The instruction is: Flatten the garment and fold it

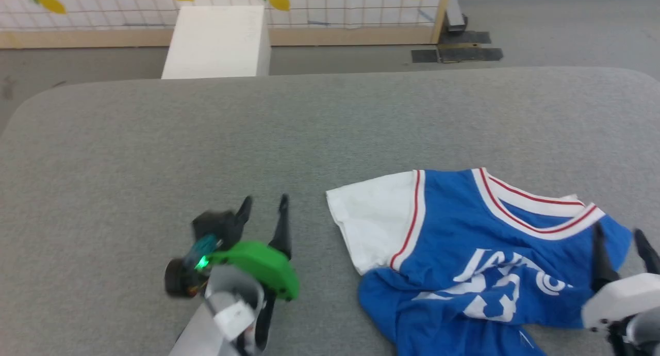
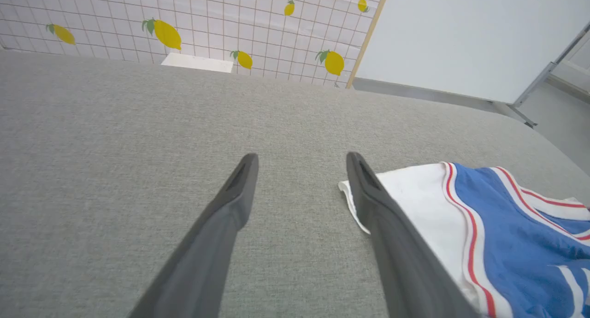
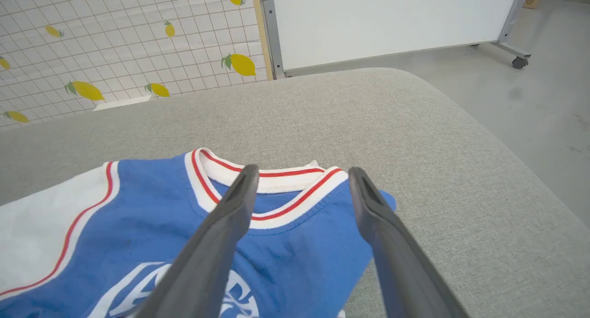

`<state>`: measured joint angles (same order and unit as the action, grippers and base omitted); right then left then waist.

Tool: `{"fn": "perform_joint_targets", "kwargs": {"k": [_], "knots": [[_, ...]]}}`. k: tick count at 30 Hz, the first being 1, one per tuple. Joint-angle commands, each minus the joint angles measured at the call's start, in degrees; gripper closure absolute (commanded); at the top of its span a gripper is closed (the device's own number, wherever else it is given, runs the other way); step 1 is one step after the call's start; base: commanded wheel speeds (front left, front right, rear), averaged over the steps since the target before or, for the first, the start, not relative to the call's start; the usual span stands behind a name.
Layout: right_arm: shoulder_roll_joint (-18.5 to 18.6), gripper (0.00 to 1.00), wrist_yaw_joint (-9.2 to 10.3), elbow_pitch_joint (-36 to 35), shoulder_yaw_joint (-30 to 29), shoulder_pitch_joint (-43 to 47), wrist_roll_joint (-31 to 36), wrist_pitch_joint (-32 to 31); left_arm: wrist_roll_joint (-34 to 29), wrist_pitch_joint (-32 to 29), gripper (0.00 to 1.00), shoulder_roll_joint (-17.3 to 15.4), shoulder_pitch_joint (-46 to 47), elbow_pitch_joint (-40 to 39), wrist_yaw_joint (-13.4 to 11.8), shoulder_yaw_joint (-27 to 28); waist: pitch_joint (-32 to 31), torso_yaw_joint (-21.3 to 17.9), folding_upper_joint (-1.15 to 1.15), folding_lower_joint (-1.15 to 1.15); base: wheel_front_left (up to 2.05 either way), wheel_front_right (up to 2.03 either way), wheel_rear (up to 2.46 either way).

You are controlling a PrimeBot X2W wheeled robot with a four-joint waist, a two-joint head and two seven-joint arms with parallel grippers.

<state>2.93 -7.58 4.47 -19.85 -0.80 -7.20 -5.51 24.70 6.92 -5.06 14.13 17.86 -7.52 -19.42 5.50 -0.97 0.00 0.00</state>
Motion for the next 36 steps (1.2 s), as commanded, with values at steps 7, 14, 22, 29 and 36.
{"fn": "perform_joint_targets", "kwargs": {"k": [7,14,22,29,36], "knots": [[0.0,0.00,0.09,-2.8,9.5,0.9,-1.7,9.1,-3.2,-6.2,0.00,1.0,12.7,8.2,1.4,-4.9,2.6,-5.2,0.00,0.00,0.00,0.00,0.00],[0.0,0.00,0.09,-1.8,14.1,-0.9,-3.8,9.8,-5.0,-15.6,0.00,1.2,22.8,21.2,3.4,-8.5,6.4,-8.7,0.00,0.00,0.00,0.00,0.00],[0.0,0.00,0.09,-0.1,15.0,-2.2,-5.4,10.8,-5.2,-29.7,0.00,1.0,27.5,31.2,5.2,-11.5,8.4,-10.2,0.00,0.00,0.00,0.00,0.00],[0.0,0.00,0.09,0.9,14.7,-2.9,-6.0,11.4,-2.3,-35.1,1.00,1.6,26.6,31.2,9.5,-12.9,8.0,-9.2,0.00,0.00,0.00,0.00,0.00],[0.0,0.00,0.09,1.1,14.2,-2.9,-6.1,11.8,0.9,-22.5,1.00,-0.1,22.0,24.7,5.5,-7.3,5.5,-7.2,0.00,0.00,0.00,0.00,0.00]]}}
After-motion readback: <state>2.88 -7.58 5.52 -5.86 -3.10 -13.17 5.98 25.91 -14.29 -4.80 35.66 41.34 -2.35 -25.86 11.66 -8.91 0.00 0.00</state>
